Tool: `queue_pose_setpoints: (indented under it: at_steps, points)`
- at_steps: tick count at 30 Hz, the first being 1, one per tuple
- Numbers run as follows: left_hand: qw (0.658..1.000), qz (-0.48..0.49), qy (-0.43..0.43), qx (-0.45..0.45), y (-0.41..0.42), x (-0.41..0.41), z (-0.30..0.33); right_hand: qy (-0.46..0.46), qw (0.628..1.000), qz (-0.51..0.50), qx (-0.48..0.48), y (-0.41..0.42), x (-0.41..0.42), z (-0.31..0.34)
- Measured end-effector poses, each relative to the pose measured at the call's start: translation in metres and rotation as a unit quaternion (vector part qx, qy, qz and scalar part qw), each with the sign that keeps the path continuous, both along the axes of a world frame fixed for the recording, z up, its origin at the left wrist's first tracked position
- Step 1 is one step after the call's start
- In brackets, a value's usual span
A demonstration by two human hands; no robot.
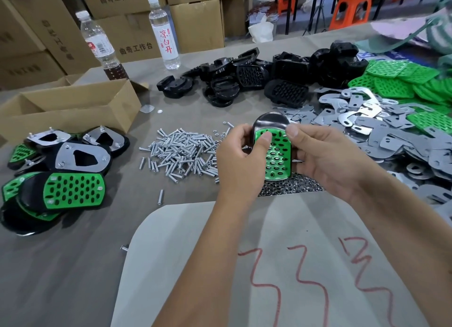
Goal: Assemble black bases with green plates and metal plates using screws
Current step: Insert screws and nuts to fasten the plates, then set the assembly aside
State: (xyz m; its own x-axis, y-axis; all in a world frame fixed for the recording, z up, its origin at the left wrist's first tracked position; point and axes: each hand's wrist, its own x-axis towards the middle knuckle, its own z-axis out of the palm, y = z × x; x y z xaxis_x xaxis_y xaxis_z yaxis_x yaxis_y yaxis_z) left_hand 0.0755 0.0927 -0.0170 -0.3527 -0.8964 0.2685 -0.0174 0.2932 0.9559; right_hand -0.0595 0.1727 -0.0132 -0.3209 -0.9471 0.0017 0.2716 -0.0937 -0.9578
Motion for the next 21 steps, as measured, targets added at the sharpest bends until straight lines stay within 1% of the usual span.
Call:
queue_pose_setpoints:
  at_steps: [2,6,10,15,18,21]
  points:
    - [0.999,0.013,-0.02,-0.023,-0.0007,-0.0002,-0.0014,-0.006,1.0,-0.007,0.003,-0.0004,0.0012,-0.0003]
    - [1.0,0.012,-0.011,0.003,-0.0033,-0.0022,-0.0027,-0.026,1.0,-0.007,0.015,-0.0011,-0.0002,-0.0017]
    - [0.999,0.019,-0.026,-0.015,-0.0016,-0.0029,-0.0042,-0.032,0.999,-0.012,0.02,-0.0023,-0.0012,-0.0028]
    - [0.999,0.013,-0.006,0.031,-0.004,-0.0028,-0.0053,-0.031,0.999,-0.003,0.024,-0.0031,-0.0027,-0.0044]
    - [0.999,0.021,-0.034,-0.016,-0.0029,-0.0025,-0.0054,-0.027,1.0,-0.008,0.015,-0.0028,-0.0021,-0.0046]
    - [0.999,0.025,-0.041,-0.023,-0.0023,-0.0031,-0.0049,-0.032,0.999,-0.012,0.017,-0.0034,-0.0011,-0.0059]
